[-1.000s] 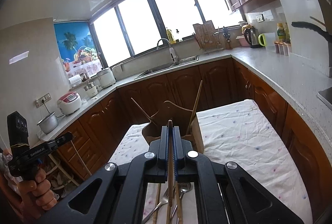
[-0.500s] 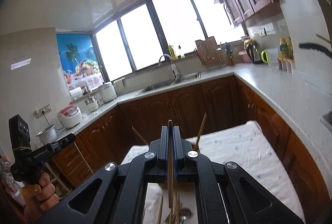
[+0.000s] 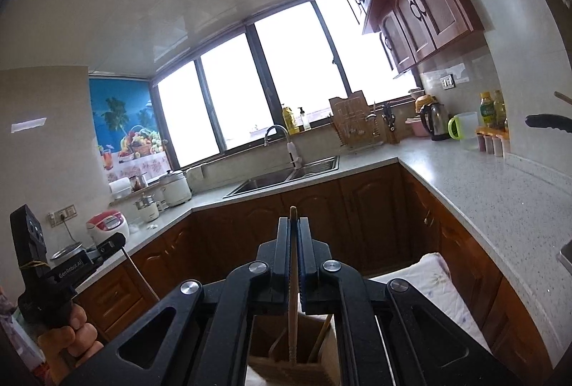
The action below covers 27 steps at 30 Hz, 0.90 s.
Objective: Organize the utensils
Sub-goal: 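Lift both held chopsticks and carry them over the wooden utensil holder, then open both grippers to drop the chopsticks into the wooden holder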
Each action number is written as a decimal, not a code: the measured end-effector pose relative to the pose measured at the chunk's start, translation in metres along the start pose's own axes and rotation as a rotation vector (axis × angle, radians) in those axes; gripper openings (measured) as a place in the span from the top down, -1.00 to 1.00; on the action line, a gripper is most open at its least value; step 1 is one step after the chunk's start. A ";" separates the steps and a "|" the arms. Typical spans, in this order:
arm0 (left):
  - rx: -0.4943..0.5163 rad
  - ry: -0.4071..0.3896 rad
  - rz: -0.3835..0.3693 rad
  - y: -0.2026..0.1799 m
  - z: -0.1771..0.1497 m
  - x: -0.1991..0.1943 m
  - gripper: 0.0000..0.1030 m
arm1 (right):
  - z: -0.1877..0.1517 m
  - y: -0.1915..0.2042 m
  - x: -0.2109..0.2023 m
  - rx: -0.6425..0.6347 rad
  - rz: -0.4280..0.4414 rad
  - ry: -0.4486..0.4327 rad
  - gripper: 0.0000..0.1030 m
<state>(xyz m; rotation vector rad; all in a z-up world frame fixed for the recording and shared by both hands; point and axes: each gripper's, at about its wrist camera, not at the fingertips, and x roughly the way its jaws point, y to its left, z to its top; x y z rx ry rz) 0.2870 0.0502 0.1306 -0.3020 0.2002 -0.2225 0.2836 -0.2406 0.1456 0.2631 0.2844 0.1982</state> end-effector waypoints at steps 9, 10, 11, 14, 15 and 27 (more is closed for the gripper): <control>-0.042 0.011 0.065 -0.004 -0.049 0.064 0.97 | -0.024 -0.021 0.038 0.035 -0.014 0.050 0.95; -0.047 0.020 0.070 -0.005 -0.053 0.071 0.97 | -0.031 -0.024 0.043 0.044 -0.014 0.063 0.95; -0.052 0.027 0.076 -0.005 -0.060 0.079 0.97 | -0.034 -0.026 0.046 0.051 -0.014 0.072 0.95; -0.058 0.052 0.095 -0.006 -0.077 0.100 0.97 | -0.048 -0.032 0.055 0.071 -0.015 0.099 0.95; -0.061 0.060 0.102 -0.006 -0.080 0.106 0.97 | -0.051 -0.034 0.056 0.078 -0.016 0.105 0.95; -0.049 0.168 0.113 0.002 -0.086 0.146 0.93 | -0.082 -0.046 0.080 0.118 -0.019 0.219 1.00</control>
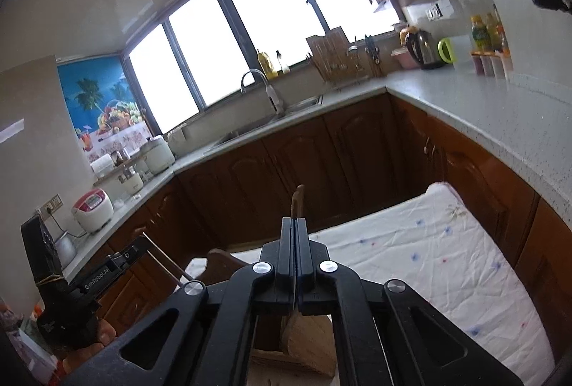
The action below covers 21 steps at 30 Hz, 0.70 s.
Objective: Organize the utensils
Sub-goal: 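Open both grippers to drop the chopsticks into the wooden holder, then move both open grippers back toward the loose utensils on the table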
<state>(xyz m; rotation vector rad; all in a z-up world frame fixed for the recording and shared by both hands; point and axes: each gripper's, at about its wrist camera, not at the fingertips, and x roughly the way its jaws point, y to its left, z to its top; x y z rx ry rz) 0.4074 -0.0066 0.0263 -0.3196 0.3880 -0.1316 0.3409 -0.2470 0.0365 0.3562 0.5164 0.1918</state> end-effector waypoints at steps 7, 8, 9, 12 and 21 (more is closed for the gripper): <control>0.009 0.002 -0.001 0.009 0.005 -0.010 0.93 | -0.003 -0.002 0.004 0.007 0.000 0.021 1.00; 0.010 0.003 0.000 0.009 0.004 -0.010 0.93 | -0.003 -0.002 0.005 0.007 0.000 0.023 1.00; 0.010 0.003 0.001 0.010 0.001 -0.012 0.92 | -0.003 -0.002 0.005 0.007 0.000 0.023 1.00; 0.010 0.015 0.001 0.012 0.002 -0.013 0.90 | -0.002 -0.005 0.004 0.013 0.000 0.024 1.00; 0.013 0.004 -0.003 0.014 -0.003 -0.038 0.10 | -0.003 -0.009 -0.007 0.042 0.005 0.028 0.42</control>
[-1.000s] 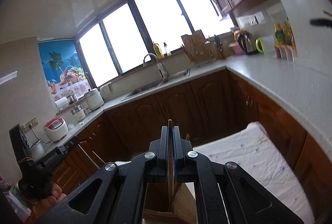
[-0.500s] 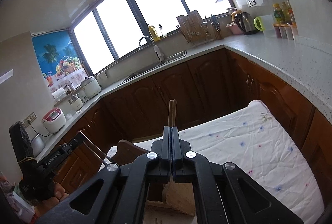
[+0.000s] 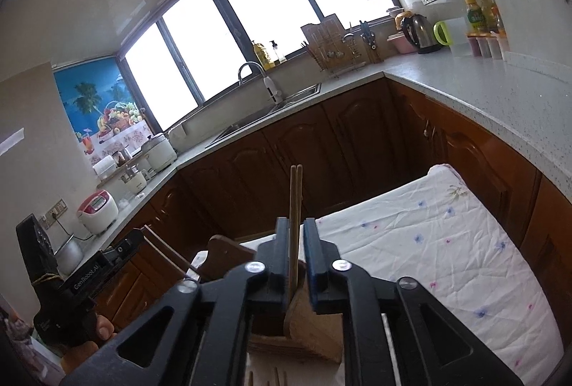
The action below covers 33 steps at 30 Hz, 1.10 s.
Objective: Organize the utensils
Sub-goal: 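Move both open grippers back toward the loose utensils on the table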
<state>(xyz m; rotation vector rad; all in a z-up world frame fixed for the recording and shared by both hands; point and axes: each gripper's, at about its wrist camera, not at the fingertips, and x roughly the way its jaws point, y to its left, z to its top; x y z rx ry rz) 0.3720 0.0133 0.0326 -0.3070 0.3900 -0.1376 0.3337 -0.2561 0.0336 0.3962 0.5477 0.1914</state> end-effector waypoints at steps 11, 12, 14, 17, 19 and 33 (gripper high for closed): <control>0.026 0.034 0.043 0.014 -0.022 -0.065 -0.89 | -0.018 0.003 -0.040 -0.014 0.020 -0.036 -0.76; 0.030 0.044 0.045 0.014 -0.025 -0.070 -0.89 | -0.022 0.004 -0.045 -0.015 0.030 -0.034 -0.79; 0.036 0.064 0.046 0.017 -0.027 -0.083 -0.90 | -0.028 0.006 -0.053 -0.022 0.037 -0.029 -0.83; 0.037 0.088 0.058 0.020 -0.035 -0.102 -0.90 | -0.038 0.009 -0.065 -0.032 0.043 -0.016 -0.85; 0.034 0.111 0.056 0.020 -0.039 -0.113 -0.90 | -0.045 0.011 -0.073 -0.035 0.051 -0.010 -0.85; 0.010 0.229 0.078 0.034 -0.062 -0.182 -0.90 | -0.091 0.025 -0.118 -0.090 0.047 0.030 -0.85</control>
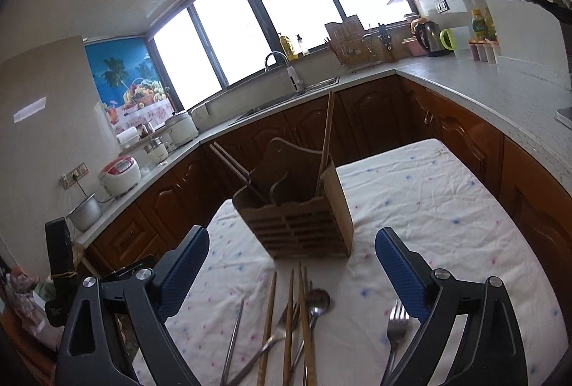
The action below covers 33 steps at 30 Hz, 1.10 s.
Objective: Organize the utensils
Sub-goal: 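Move both open grippers back toward the loose utensils on the table, then close the left gripper on a silver chopstick while the right gripper grasps wooden chopsticks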
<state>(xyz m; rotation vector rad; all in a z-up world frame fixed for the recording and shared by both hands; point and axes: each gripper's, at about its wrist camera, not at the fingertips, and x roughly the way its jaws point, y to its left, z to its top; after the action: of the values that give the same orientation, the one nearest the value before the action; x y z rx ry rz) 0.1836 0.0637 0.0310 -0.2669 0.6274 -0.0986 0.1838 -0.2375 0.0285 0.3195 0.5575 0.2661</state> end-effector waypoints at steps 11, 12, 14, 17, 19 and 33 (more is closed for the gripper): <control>0.014 0.062 0.017 0.000 -0.013 -0.017 -0.90 | -0.024 0.004 -0.010 -0.017 -0.008 0.049 -0.85; 0.018 0.068 0.020 -0.001 -0.013 -0.015 -0.90 | -0.026 0.005 -0.010 -0.018 -0.008 0.053 -0.85; 0.030 0.084 0.026 -0.003 -0.013 -0.013 -0.90 | -0.026 0.006 -0.009 -0.022 -0.006 0.059 -0.85; 0.047 0.115 0.034 -0.006 -0.013 -0.007 -0.88 | -0.027 0.008 -0.007 -0.026 -0.001 0.067 -0.84; 0.064 0.141 0.037 -0.009 -0.014 -0.002 -0.87 | -0.028 0.007 -0.003 -0.025 0.007 0.077 -0.84; 0.134 0.321 0.046 -0.030 -0.019 0.079 -0.24 | -0.038 0.006 0.046 -0.015 0.030 0.205 -0.03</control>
<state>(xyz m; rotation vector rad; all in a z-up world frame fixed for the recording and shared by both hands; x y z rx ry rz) 0.2356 0.0171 -0.0199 -0.1061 0.9411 -0.1398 0.1995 -0.2087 -0.0215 0.2881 0.7528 0.3336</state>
